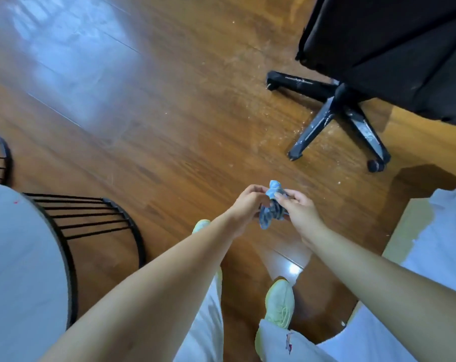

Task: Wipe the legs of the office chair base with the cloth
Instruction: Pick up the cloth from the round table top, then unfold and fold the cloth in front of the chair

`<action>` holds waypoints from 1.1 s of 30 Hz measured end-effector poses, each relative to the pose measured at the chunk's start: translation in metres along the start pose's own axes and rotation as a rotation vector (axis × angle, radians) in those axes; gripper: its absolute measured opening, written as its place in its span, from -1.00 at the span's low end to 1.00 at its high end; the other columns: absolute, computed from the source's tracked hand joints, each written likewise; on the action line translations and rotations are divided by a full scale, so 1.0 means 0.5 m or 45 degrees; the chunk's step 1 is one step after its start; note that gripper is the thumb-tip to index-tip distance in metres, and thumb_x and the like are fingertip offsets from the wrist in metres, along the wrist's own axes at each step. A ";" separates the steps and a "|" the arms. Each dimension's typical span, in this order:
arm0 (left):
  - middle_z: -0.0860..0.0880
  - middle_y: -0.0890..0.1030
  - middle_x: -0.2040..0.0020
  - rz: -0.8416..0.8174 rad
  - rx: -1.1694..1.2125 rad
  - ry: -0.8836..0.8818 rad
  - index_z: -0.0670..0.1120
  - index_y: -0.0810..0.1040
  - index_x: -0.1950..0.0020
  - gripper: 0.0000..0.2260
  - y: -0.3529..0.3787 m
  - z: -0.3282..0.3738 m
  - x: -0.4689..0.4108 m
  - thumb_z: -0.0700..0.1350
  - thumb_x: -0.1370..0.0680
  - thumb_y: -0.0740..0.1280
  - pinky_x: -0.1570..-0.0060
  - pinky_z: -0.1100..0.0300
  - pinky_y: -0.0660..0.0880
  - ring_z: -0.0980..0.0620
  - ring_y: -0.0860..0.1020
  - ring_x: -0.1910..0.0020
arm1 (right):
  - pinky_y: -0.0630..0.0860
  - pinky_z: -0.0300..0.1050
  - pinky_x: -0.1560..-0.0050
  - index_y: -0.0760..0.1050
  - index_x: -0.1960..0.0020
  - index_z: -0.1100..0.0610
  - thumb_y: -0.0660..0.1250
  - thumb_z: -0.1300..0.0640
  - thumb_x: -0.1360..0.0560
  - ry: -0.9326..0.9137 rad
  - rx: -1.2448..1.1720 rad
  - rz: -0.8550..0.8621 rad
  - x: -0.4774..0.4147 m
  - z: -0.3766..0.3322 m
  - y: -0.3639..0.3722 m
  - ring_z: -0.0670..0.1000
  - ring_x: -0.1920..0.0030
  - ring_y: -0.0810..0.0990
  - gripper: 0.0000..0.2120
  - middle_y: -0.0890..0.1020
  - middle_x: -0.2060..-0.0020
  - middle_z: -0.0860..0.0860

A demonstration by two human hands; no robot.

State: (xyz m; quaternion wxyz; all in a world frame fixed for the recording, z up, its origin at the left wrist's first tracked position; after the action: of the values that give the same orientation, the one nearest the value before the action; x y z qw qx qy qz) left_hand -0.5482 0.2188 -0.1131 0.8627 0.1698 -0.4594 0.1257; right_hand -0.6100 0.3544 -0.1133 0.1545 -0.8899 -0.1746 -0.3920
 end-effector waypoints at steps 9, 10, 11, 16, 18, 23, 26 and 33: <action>-0.10 0.68 -0.26 -0.115 -0.200 -0.084 0.01 0.53 -0.40 -0.51 0.030 0.091 -0.267 0.03 -0.50 0.53 -0.03 0.07 0.63 -0.05 0.69 -0.11 | 0.53 -0.24 0.13 0.61 -0.06 0.10 0.44 0.27 -0.54 -0.066 0.075 0.092 -0.208 -0.043 -0.059 0.00 0.10 0.66 -0.86 0.71 0.13 0.02; -0.07 0.68 -0.24 -0.137 -0.201 -0.063 0.05 0.55 -0.41 -0.56 0.030 0.103 -0.302 -0.01 -0.55 0.49 0.06 0.15 0.61 -0.01 0.68 -0.06 | 0.53 -0.24 0.14 0.62 -0.04 0.09 0.44 0.24 -0.56 -0.083 0.032 0.087 -0.234 -0.042 -0.054 -0.02 0.12 0.66 -0.90 0.72 0.14 0.01; -0.05 0.67 -0.19 -0.152 -0.226 -0.064 0.06 0.56 -0.39 -0.64 0.028 0.111 -0.338 -0.02 -0.60 0.45 0.15 0.22 0.58 0.03 0.66 0.00 | 0.53 -0.25 0.15 0.63 -0.01 0.09 0.42 0.19 -0.57 -0.109 -0.008 0.094 -0.266 -0.034 -0.054 -0.03 0.15 0.65 -0.96 0.72 0.17 -0.01; -0.03 0.71 -0.13 -0.290 -0.563 0.048 0.03 0.66 -0.22 -0.55 0.083 0.100 -0.553 0.35 -0.58 0.34 -0.04 0.10 0.56 0.02 0.67 -0.02 | 0.52 -0.07 -0.01 0.64 0.06 0.17 0.39 -0.08 -0.59 -0.186 -0.181 0.167 -0.471 0.040 -0.118 0.01 0.14 0.65 -0.71 0.73 0.16 0.07; 0.06 0.72 -0.07 -0.239 -0.619 0.068 0.05 0.70 -0.21 -0.40 0.086 0.105 -0.595 0.50 -0.46 0.34 -0.07 0.11 0.55 0.07 0.68 -0.03 | 0.53 -0.09 -0.16 0.66 -0.05 0.16 0.38 -0.13 -0.58 -0.164 -0.212 0.089 -0.518 0.044 -0.137 0.02 -0.03 0.71 -0.66 0.75 0.01 0.03; 0.00 0.73 -0.13 -0.353 -0.779 0.347 -0.13 0.65 -0.34 -0.13 0.174 0.059 -0.789 0.50 -0.29 0.51 -0.15 0.07 0.56 0.00 0.70 -0.07 | 0.46 -0.20 -0.16 0.66 -0.16 0.10 0.40 -0.26 -0.49 -0.216 -0.105 0.020 -0.687 0.081 -0.251 -0.08 -0.09 0.67 -0.53 0.74 -0.02 -0.05; -0.03 0.77 -0.17 -0.559 -0.797 0.432 -0.09 0.63 -0.35 -0.46 0.215 0.058 -0.846 0.23 -0.52 0.52 -0.25 0.02 0.61 -0.04 0.74 -0.15 | 0.58 -0.12 0.02 0.61 -0.11 0.12 0.38 -0.15 -0.55 -0.309 -0.095 -0.135 -0.743 0.056 -0.297 0.00 0.06 0.68 -0.65 0.73 0.03 0.04; 0.04 0.78 0.00 -0.523 -1.111 0.687 -0.02 0.68 -0.15 -0.79 0.266 0.111 -0.882 0.04 -0.60 0.51 0.04 0.15 0.64 0.06 0.74 0.06 | 0.58 -0.03 -0.18 0.54 -0.31 0.25 0.34 0.23 -0.60 -0.374 0.187 -0.233 -0.788 0.018 -0.385 0.08 -0.13 0.63 -0.71 0.66 -0.18 0.20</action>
State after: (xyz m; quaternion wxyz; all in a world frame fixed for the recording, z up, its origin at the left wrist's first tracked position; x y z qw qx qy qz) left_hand -0.8805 0.2903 -0.4290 0.9469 -0.1558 -0.1889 -0.2082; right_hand -0.9360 0.4550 -0.3887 0.1556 -0.9043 -0.3037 -0.2566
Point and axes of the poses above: each hand's wrist, its own x-axis away from the middle knuckle, its own y-axis out of the palm, z = x × y, the point moved 5 cm from there along -x, towards the middle knuckle
